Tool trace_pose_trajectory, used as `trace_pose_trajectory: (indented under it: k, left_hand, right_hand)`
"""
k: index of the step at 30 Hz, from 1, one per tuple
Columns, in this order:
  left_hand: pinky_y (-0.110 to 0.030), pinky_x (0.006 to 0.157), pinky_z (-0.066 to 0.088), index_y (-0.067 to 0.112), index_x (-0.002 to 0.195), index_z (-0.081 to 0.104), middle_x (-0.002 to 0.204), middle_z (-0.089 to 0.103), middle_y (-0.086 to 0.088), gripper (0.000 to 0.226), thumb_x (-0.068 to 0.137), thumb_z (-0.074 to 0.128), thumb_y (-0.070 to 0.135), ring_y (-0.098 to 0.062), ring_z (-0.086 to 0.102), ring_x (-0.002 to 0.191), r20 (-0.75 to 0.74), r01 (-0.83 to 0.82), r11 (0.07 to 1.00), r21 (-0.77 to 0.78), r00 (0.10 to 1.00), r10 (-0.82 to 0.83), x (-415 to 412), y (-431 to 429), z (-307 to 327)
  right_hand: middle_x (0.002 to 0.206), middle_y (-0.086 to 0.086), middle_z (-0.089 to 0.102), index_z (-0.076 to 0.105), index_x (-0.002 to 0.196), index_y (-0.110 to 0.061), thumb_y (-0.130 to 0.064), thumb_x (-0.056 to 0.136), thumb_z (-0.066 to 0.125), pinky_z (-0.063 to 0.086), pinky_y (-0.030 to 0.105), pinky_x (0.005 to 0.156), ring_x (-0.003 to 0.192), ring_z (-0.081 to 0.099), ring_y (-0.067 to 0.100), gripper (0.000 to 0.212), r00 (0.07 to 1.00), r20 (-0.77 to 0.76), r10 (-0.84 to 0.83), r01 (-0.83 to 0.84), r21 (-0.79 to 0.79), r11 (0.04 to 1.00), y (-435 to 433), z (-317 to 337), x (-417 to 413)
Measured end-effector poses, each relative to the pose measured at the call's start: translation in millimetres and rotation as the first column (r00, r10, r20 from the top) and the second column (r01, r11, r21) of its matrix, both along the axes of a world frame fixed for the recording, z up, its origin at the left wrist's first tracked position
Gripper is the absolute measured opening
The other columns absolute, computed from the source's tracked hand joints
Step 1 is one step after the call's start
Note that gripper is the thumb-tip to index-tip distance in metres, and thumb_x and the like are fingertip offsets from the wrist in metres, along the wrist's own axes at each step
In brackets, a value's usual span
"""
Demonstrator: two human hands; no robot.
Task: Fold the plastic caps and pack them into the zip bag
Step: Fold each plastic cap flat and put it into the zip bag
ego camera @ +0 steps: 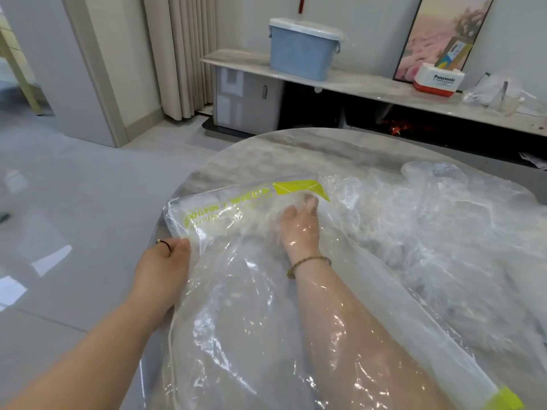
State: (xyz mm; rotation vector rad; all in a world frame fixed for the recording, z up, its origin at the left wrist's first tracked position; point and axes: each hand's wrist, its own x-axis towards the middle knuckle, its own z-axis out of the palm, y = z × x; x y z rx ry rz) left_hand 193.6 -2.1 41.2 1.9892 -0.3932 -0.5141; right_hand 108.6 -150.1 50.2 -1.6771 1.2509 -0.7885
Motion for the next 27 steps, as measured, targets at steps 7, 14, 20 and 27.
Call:
trace_pose_trajectory:
  k: [7, 14, 20, 27]
  left_hand:
    - [-0.031, 0.062, 0.031, 0.013, 0.073, 0.050, 0.062, 0.041, -0.006, 0.026, 0.096, 0.044, 0.024, -0.024, 0.036, 0.060, -0.042, -0.008, 1.000, -0.028, 0.999, 0.007, 4.9, -1.7, -4.9]
    - [-0.030, 0.059, 0.027, 0.011, 0.062, 0.037, 0.056, 0.031, -0.003, 0.036, 0.096, 0.041, 0.023, -0.022, 0.028, 0.054, -0.056, -0.032, 0.999, -0.022, 0.998, 0.031, 3.2, -2.2, -3.1]
    - [-0.030, 0.050, 0.019, 0.011, 0.061, 0.029, 0.056, 0.029, -0.005, 0.037, 0.097, 0.036, 0.019, -0.021, 0.025, 0.053, -0.022, -0.036, 0.999, 0.027, 0.999, 0.036, 2.2, -3.2, 1.0]
    - [-0.030, 0.049, 0.020, 0.011, 0.059, 0.029, 0.055, 0.031, -0.004, 0.039, 0.097, 0.036, 0.017, -0.021, 0.026, 0.052, -0.036, -0.055, 0.998, -0.002, 0.998, 0.055, 5.3, -6.6, -2.6]
  right_hand:
    - [0.129, 0.013, 0.051, 0.032, 0.132, -0.008, -0.022, 0.089, 0.057, 0.039, 0.028, 0.091, 0.117, 0.052, 0.029, 0.052, 0.976, -0.216, -0.003, 0.015, 0.054, 0.998, -25.3, 0.5, 11.4]
    - [0.130, 0.011, 0.041, 0.047, 0.122, -0.007, -0.038, 0.095, 0.044, 0.035, 0.032, 0.093, 0.120, 0.041, 0.025, 0.041, 0.826, -0.558, -0.082, -0.115, -0.309, 0.944, -18.0, -5.8, 13.8]
    - [0.127, 0.012, 0.047, 0.053, 0.121, -0.008, -0.022, 0.098, 0.034, 0.031, 0.030, 0.092, 0.116, 0.045, 0.028, 0.034, 0.803, -0.595, 0.019, -0.267, -0.331, 0.905, -10.6, -15.5, 18.9]
    - [0.123, 0.012, 0.056, 0.053, 0.119, -0.007, -0.028, 0.094, 0.022, 0.031, 0.026, 0.088, 0.113, 0.051, 0.028, 0.045, 0.799, -0.555, 0.232, -0.440, -0.276, 0.854, -9.8, -16.9, 27.0]
